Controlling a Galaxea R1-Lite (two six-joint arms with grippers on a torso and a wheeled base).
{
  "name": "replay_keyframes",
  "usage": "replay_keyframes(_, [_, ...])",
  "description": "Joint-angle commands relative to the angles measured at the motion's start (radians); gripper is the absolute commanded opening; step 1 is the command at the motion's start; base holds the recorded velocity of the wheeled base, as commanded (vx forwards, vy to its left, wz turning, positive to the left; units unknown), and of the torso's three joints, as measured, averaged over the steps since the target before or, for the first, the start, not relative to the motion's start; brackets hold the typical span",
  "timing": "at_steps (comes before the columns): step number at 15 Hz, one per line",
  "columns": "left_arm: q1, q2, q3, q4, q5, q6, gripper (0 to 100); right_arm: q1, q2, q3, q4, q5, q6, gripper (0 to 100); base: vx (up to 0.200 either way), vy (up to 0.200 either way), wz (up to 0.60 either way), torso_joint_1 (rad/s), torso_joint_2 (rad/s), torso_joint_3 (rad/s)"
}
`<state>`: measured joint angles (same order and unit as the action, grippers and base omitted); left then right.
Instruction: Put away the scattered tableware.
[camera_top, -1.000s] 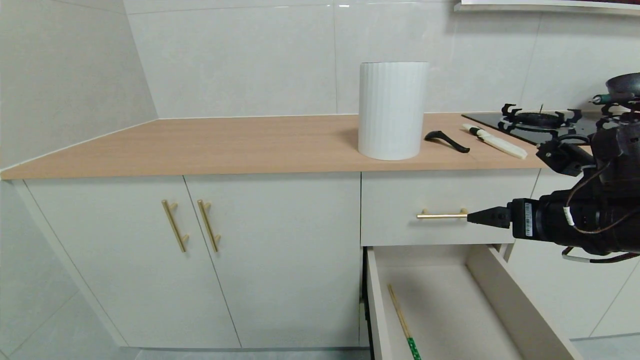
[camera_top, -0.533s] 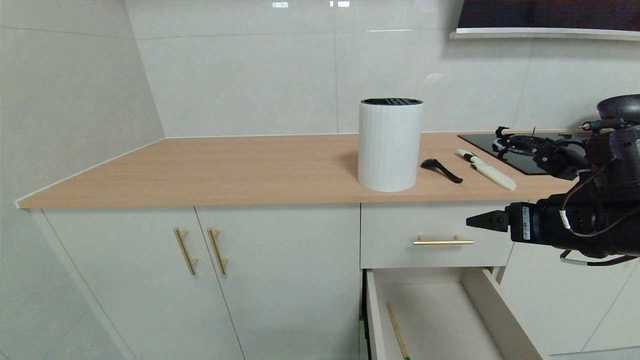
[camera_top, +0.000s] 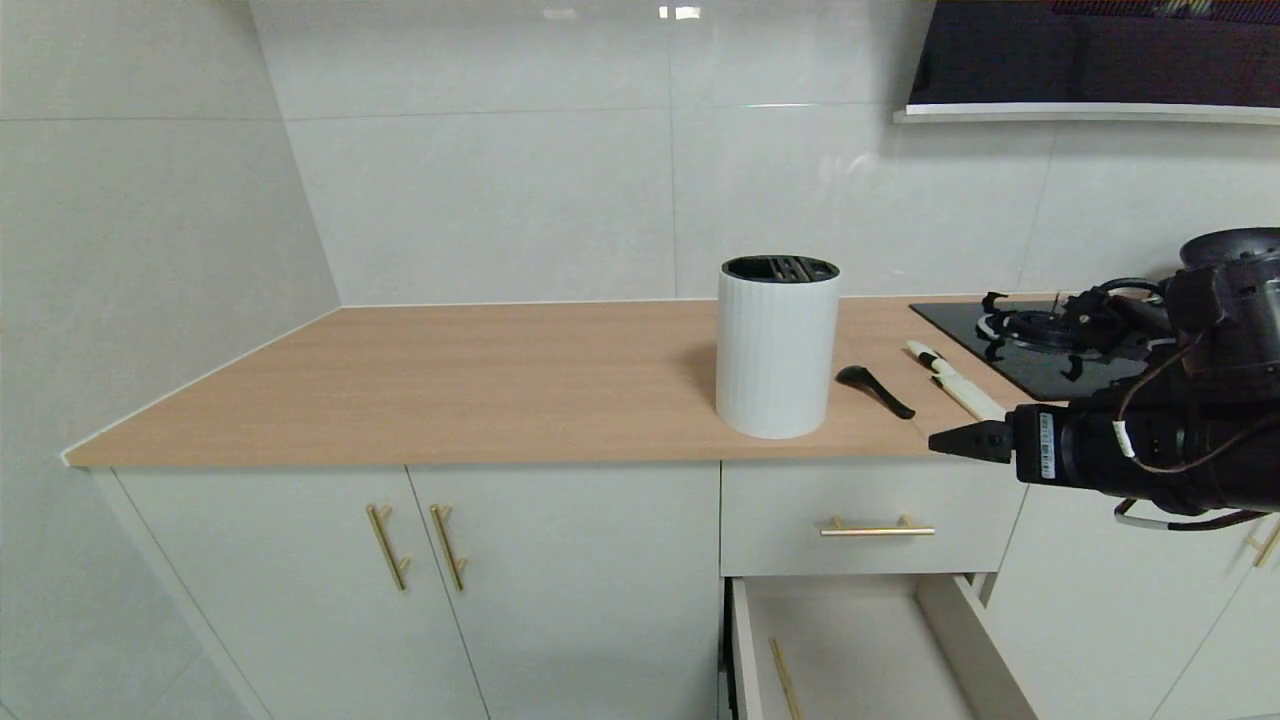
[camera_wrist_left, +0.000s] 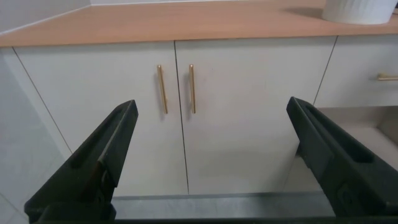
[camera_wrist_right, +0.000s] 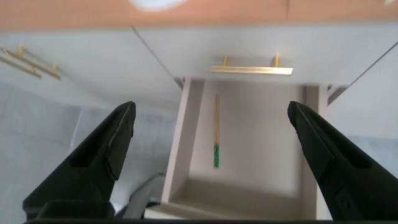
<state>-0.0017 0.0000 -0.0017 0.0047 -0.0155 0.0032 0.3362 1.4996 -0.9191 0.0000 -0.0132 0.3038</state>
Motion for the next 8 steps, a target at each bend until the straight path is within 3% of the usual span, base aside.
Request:
replay_keyframes(1, [0.000,0.000,0.000,0.000,0.000,0.000,100,-0.003,0.024,0.002,-0.029,-0.007,0.000,100,0.000,0.000,0.00,0.085,-0.19,-0.105])
replay_keyframes(3, [0.000,0.000,0.000,0.000,0.000,0.000,100,-0.016,0.068,-0.006,-0.069,-0.007,-0.020,100,0.000,0.000,0.00,0.041,-0.09,-0.046])
replay_keyframes(6, [0.000,0.000,0.000,0.000,0.000,0.000,100,-0.163,0.297,-0.125,-0.316,0.024,-0.175,100,0.000,0.000,0.00,0.000,0.00,0.000])
replay_keyframes(8, [0.000,0.000,0.000,0.000,0.000,0.000,100,-0.213,0.398,-0.224,-0.324,0.096,-0.249,100,0.000,0.000,0.00,0.000,0.00,0.000])
